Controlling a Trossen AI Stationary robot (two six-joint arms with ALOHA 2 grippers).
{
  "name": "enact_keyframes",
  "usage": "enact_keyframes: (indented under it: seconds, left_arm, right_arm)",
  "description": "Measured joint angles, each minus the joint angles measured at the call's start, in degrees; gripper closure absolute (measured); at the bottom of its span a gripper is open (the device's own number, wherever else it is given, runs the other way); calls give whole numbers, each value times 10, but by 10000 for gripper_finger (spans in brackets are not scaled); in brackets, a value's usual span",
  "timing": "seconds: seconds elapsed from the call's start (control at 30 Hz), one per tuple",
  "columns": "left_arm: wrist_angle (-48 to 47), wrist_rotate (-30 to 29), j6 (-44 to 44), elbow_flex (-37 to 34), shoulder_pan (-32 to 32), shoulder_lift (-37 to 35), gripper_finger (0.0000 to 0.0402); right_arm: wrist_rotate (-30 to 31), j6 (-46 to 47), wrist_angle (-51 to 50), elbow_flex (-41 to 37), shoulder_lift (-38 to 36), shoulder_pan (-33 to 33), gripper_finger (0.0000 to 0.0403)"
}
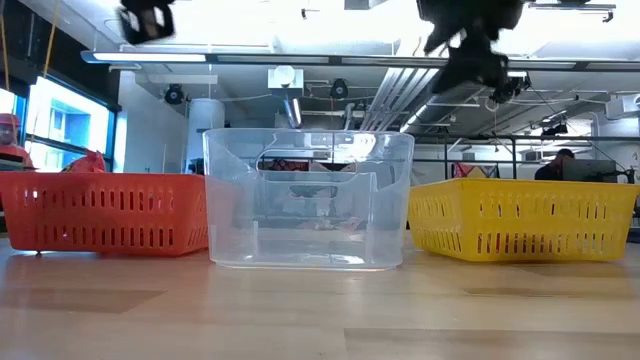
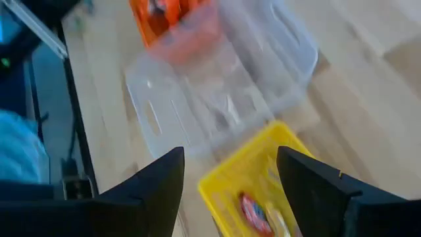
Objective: Sort candy by brand, put in halloween buckets
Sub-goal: Put the yellow candy into the yellow bin
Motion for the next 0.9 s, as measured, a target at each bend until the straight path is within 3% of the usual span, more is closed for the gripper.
enact_keyframes:
  seconds: [0.13, 0.23, 0.43, 0.53, 0.7, 0.9]
  left_arm:
    - [-8, -103, -22, 0, -49, -21, 255]
    - [-30, -140, -33, 0, -7, -32, 255]
    - [-162, -26, 27, 0, 221, -26, 255]
    - [-210, -13, 90, -1, 357, -16, 255]
    - [-210, -10, 176, -1, 559, 20, 255]
    - [-207, 11, 205, -1, 689, 124, 255]
  right_arm:
    - [38, 13, 1, 36, 0, -1, 167]
    - [55, 19, 0, 52, 0, -1, 167]
    - [66, 19, -22, 57, 0, -2, 167]
    - [96, 26, -45, 57, 0, -3, 167]
    - [112, 23, -51, 55, 0, -44, 167]
    - [102, -57, -46, 49, 1, -156, 167]
